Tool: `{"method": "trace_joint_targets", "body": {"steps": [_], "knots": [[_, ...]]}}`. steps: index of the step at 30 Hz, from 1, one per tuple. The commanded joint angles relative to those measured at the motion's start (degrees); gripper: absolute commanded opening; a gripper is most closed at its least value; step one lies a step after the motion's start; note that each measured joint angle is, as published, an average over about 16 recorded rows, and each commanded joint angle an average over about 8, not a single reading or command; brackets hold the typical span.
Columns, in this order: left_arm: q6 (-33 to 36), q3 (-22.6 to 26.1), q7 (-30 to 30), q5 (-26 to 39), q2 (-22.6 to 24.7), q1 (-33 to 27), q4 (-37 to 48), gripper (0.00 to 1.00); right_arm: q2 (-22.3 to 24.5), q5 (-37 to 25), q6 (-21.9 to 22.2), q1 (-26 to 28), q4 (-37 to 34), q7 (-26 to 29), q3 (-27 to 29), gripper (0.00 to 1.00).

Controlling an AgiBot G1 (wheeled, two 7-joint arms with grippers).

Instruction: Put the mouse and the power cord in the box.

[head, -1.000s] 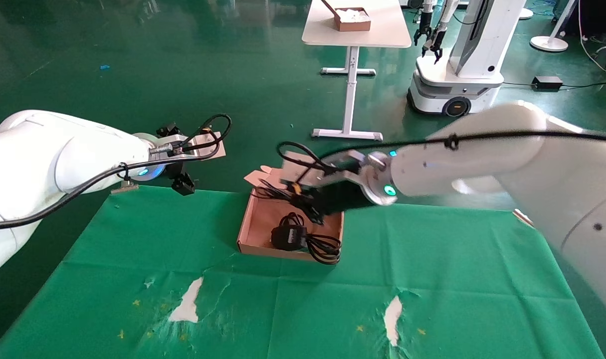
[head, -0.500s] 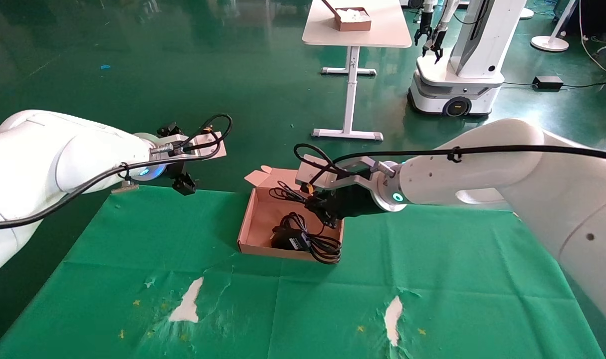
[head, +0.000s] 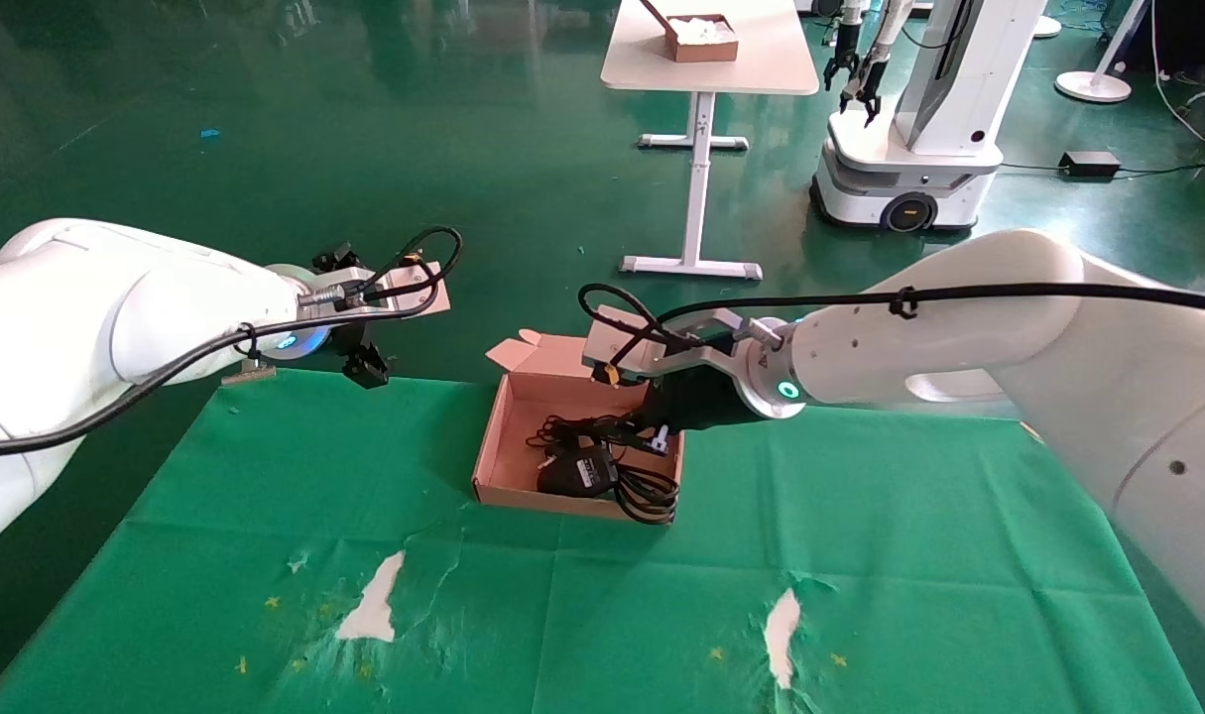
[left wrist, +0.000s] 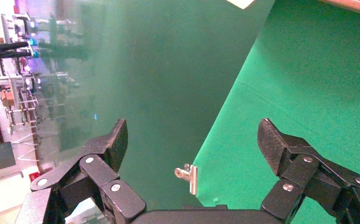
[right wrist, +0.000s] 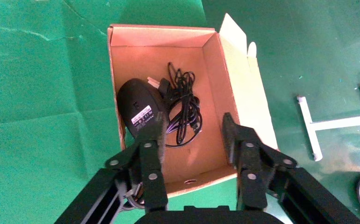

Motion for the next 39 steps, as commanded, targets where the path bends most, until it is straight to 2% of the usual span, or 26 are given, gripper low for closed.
{"method": "trace_joint_targets", "body": {"steps": [1,29,33,39], "knots": [[-0.03,-0.03,0.07,-0.05,-0.20,0.01,-0.21,1.00,0.03,0.00,-0.07,0.01,0.08,-0.03,0.06,1.00],[0.59,0.59,-2.90,1.38,-1.26,0.13,-3.04,1.00,19.59,16.47,-17.40,-19.61,22.04,-0.08,25.63,1.00],[2.18,-1.68,-2.12,-0.92,-2.55,1.65,-4.66,1.00,22.48,18.90,-19.96,-22.50,25.28,-0.09,29.39,1.00],[6.98,-8.46,0.41,-7.87,-6.43,6.16,-9.39,1.00,26.80,22.54,-23.79,-26.83,30.14,-0.10,35.04,1.00]]}}
